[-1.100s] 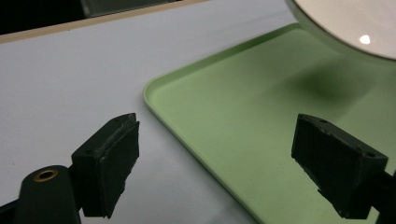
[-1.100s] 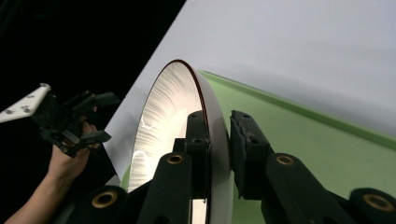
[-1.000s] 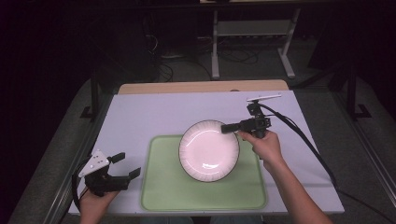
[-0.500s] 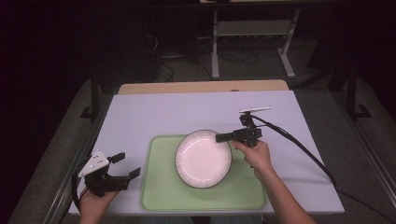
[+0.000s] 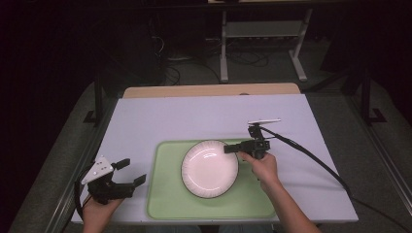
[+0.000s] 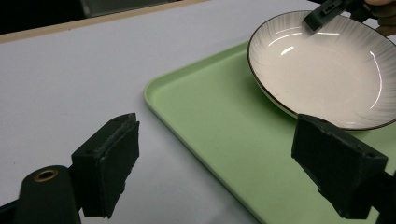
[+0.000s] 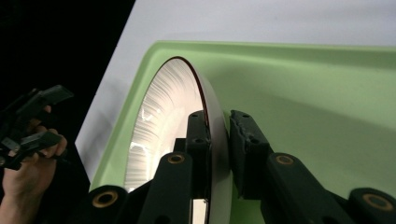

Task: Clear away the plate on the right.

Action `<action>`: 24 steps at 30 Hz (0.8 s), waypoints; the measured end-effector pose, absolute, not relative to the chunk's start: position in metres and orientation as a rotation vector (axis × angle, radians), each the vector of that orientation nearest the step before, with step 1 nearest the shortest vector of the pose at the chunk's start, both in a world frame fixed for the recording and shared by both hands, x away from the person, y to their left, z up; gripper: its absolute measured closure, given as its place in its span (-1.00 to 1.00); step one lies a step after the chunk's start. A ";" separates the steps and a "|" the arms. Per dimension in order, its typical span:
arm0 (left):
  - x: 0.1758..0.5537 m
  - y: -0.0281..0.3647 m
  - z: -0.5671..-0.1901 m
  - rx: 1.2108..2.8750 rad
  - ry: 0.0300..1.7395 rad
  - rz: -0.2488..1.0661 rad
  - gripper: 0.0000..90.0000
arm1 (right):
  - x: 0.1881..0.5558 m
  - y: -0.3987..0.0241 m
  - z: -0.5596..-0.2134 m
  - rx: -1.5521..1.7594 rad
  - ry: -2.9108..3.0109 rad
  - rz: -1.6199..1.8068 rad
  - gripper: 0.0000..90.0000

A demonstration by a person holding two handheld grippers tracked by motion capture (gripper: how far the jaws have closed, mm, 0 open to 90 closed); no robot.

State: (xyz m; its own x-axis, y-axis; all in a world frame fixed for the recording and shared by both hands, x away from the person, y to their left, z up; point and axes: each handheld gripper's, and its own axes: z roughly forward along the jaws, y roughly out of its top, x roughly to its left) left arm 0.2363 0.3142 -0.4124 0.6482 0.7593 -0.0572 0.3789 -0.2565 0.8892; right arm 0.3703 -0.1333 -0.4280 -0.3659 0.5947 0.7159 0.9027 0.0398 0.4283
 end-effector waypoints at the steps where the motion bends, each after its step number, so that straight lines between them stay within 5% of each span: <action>1: 0.236 0.314 -0.412 1.871 0.903 0.478 -0.67 | 0.370 -0.134 -0.429 -1.521 -1.984 -1.242 0.73; 24: 0.237 0.313 -0.414 1.876 0.902 0.475 -0.67 | 0.360 -0.142 -0.441 -1.534 -2.089 -1.097 0.63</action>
